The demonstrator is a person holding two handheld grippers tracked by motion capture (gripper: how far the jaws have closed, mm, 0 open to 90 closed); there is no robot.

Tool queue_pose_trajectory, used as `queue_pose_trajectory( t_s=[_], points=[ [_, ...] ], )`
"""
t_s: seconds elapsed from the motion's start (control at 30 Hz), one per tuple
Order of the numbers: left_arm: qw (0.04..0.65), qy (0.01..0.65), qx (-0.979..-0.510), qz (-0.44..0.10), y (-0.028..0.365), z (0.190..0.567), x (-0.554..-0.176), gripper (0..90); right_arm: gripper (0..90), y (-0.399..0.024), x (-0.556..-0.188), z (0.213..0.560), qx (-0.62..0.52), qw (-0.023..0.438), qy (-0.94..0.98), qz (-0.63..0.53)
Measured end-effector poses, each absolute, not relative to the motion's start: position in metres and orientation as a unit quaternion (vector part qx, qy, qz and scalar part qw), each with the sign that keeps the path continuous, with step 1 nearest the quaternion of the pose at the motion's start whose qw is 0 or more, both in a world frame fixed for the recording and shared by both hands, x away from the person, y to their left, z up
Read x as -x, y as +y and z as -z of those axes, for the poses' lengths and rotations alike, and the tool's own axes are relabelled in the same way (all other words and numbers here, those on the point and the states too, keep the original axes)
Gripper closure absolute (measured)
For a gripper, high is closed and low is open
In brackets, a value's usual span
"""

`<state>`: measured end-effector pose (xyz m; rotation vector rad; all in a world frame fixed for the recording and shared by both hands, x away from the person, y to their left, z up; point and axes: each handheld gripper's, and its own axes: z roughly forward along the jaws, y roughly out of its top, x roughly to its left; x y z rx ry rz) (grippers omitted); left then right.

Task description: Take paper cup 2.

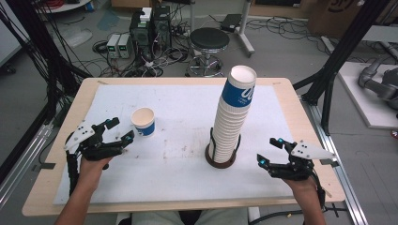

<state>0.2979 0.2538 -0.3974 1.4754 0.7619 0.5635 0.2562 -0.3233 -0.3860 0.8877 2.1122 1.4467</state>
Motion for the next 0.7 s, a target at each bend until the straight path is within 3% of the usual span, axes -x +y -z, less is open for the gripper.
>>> queue_pose_trajectory(
  t_s=[0.7],
  points=[
    [0.66, 0.287, -0.663, -0.208, 0.234, 0.391, -0.29, 17.7, 20.3, -0.317, -0.255, 0.365, -0.305, 0.184, 0.762, -0.542]
  ],
)
